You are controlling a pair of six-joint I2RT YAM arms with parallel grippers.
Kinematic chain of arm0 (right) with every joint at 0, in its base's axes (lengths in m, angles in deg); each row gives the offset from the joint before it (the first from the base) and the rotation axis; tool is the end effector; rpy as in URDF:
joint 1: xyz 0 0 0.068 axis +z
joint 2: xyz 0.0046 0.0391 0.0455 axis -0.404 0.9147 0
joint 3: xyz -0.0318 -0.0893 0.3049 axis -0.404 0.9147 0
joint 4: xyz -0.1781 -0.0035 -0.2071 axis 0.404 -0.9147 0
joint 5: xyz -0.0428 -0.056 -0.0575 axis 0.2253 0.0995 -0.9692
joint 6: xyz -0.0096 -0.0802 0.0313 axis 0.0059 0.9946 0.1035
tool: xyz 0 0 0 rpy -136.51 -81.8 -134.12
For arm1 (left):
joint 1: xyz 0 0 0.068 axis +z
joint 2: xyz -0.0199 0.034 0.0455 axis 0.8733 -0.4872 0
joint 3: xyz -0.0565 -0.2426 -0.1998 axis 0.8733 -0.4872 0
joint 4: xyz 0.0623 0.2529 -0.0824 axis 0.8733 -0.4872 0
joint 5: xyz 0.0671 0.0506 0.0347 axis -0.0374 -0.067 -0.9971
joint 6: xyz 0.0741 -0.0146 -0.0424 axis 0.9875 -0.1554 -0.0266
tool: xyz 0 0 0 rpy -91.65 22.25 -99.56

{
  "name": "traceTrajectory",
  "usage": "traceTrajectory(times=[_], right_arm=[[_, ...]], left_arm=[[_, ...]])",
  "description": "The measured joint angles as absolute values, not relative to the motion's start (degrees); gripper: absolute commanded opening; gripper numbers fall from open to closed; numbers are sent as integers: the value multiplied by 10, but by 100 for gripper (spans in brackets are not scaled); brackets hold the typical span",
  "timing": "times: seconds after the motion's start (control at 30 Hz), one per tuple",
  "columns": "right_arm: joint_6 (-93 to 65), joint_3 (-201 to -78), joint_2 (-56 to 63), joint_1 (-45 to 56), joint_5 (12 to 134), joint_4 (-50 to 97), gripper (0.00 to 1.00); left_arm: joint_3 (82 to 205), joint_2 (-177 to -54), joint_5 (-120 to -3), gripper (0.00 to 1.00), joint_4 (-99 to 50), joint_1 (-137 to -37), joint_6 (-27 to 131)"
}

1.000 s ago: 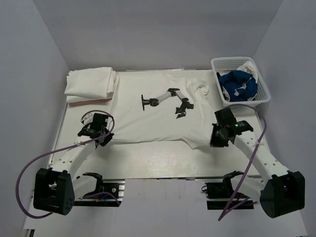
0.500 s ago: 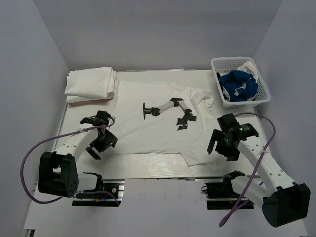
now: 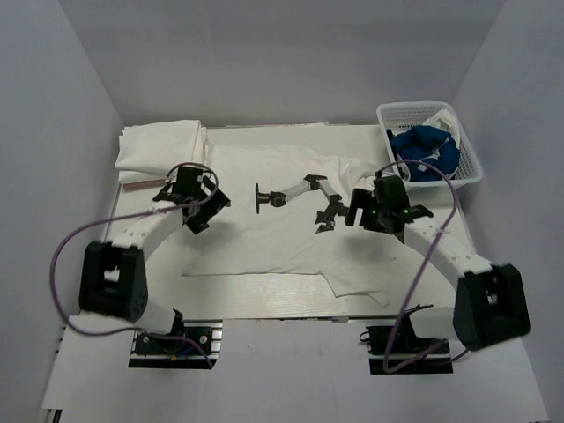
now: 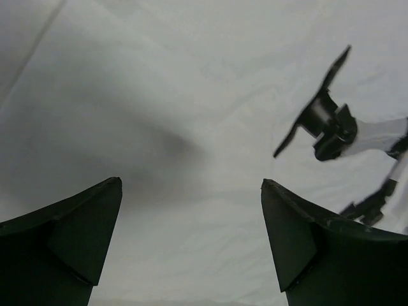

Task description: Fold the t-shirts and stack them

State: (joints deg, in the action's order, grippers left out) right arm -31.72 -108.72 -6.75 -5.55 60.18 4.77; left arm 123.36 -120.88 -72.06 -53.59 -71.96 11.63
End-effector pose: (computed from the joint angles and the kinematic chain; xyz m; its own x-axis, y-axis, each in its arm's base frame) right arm 0.2703 0.0822 0.2421 -0.7220 0.1949 -0.6638 0.0478 0.9713 0.2332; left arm 0.3059 -0.0570 0.2260 -0.6320 -0.6780 -0.3752 -0.5325 0.7318 -0.4254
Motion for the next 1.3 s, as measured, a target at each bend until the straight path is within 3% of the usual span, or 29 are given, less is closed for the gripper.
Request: traceTrajectory(times=[0.13,0.27,0.67,0.83,1.03,1.13,1.3], right_arm=[[-301,-1105,55,-53,619,109,90],[-297,-1095,97,-53,630,120,90],[-325,-971,-53,-51,718,63,90],[-323,-981,-105,-39,739,-60,90],[-252,-1174,-63,-43,660,-57,90],[-220,-1308,26,-55,635,-24,90],[-45,-1647,298,-81,679,-52,90]], left_arm=[[1281,-1364,-701,100,-515,-720,128],[1292,-1378,-690,100,-504,-720,133],[1156,-1234,-721,100,-604,-718,109],[1144,-1186,-752,100,-691,-719,104],[1206,-1159,-768,100,-648,-718,157],[1272,-1190,-765,100,-601,-719,197],[1399,-1311,-739,100,-563,-719,248]])
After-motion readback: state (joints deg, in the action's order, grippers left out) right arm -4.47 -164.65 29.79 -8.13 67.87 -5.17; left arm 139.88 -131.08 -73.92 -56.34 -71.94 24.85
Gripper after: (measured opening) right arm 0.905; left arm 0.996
